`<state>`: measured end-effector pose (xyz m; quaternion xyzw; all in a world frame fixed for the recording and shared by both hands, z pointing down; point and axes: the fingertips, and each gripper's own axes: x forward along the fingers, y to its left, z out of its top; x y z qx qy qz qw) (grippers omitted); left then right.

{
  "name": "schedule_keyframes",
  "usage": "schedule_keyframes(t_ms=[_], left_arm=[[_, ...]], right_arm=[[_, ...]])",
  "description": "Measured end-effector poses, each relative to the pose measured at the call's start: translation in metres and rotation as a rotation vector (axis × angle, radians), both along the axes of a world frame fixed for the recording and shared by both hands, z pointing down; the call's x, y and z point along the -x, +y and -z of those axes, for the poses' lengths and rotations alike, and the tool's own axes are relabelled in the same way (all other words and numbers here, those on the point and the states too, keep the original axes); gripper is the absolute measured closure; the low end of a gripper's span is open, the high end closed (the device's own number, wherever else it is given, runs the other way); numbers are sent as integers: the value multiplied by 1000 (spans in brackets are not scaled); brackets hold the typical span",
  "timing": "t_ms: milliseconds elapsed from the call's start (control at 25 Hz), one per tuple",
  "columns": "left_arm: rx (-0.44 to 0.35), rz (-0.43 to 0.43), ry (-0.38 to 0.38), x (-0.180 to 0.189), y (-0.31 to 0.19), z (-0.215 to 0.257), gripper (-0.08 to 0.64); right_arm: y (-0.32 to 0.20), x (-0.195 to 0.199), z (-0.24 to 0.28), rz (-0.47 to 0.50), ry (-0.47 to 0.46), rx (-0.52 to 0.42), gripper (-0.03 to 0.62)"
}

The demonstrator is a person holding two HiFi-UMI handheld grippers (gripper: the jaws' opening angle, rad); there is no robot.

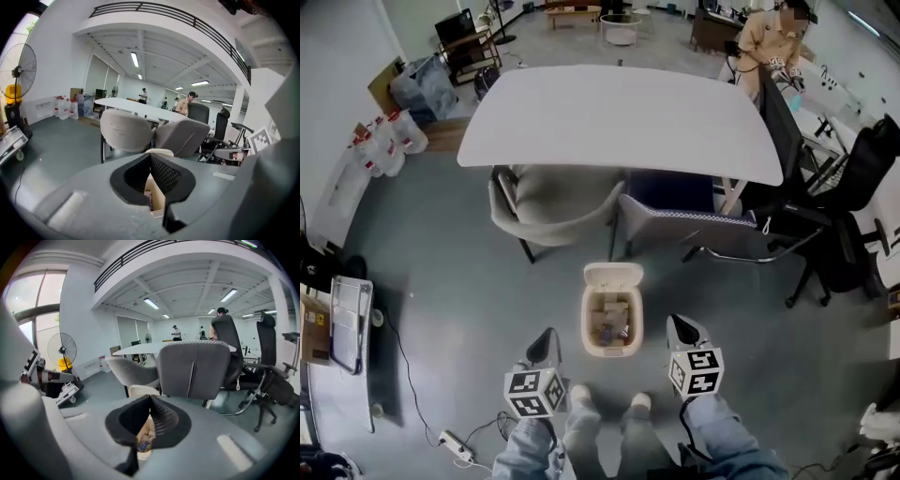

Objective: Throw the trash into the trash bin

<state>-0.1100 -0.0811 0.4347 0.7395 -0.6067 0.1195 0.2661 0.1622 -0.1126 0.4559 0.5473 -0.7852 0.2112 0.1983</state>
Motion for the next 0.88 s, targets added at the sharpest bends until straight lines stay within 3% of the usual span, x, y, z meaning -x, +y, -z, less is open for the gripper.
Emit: schedule_keyframes(t_ms=[200,320,520,880], left_arm=[[-164,38,-13,-3,18,117,549],[-228,27,-45,0,20,159,549],[-264,44,-50,12,25,182,549],[-252,52,-31,11,24,182,550]], right_arm=[[4,-34,106,-87,-37,-121,588],[10,-54,144,-141,-45,-165,588],[29,-67,170,-191,-49,-172,588],[37,-71,183,-216,-67,-180,589]])
